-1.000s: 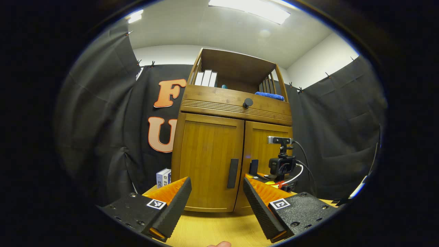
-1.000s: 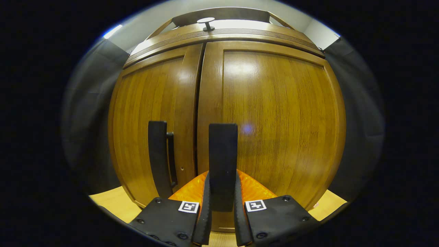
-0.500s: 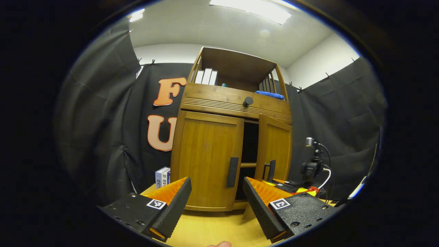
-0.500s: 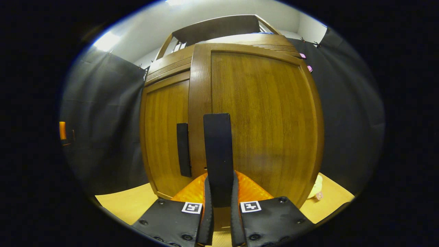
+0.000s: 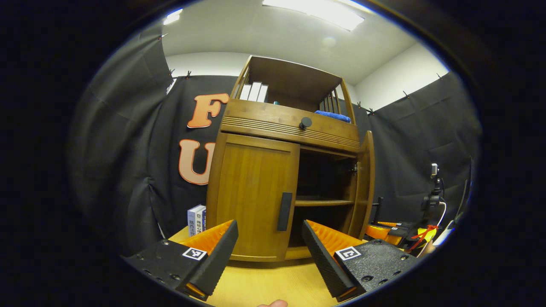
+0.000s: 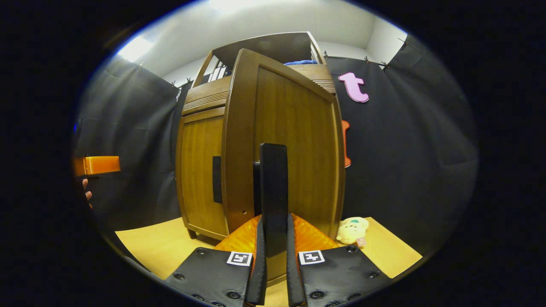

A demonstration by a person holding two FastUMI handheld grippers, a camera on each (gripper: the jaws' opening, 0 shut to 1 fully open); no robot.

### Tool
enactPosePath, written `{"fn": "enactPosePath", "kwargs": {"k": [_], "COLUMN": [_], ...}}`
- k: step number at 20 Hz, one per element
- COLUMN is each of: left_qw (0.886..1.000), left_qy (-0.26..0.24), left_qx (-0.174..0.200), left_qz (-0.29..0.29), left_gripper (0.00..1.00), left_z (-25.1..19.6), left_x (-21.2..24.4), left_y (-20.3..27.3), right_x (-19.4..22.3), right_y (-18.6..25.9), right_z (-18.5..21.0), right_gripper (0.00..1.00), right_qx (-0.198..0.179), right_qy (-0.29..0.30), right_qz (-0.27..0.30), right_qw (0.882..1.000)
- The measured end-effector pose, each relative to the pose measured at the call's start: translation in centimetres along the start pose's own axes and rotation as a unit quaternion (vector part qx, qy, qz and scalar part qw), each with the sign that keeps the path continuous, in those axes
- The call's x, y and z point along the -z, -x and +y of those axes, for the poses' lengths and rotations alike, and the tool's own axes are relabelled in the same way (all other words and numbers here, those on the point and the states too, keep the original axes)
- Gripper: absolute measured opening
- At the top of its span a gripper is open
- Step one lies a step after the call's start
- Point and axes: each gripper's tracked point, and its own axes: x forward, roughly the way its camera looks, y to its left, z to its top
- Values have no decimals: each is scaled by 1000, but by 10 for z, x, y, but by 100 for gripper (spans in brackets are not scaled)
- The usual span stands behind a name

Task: Open the right door of the double-door shoe cabinet with the right hand, and open the left door with the left hand.

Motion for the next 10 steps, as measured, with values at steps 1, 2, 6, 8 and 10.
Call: {"fn": "enactPosePath", "kwargs": {"k": [1,2,6,8,10], "left_qw": [1000,1000,1000,1000,1000], "left_qy": [1,0,0,7,10], "left_qx": [4,6,3,3,-2], "left_qz": [0,-1,-6,-8,-8], "left_gripper": [94,94,92,95,95], "left_z": [-3,-4,-1,1,6], "left_x": [1,2,5,5,7], "left_y": [-1,-1,-1,-1,0], "right_x": [1,1,-1,-4,-4], "right_y": [11,18,38,46,52], "right_z": [-7,-15,-48,-70,-90], "right_gripper": [27,26,17,17,10], "right_qx": [12,24,70,101,114], "right_qy": [5,9,36,50,41], "right_qz": [-1,-1,1,-1,-1], "right_qw": [1000,1000,997,994,993]}}
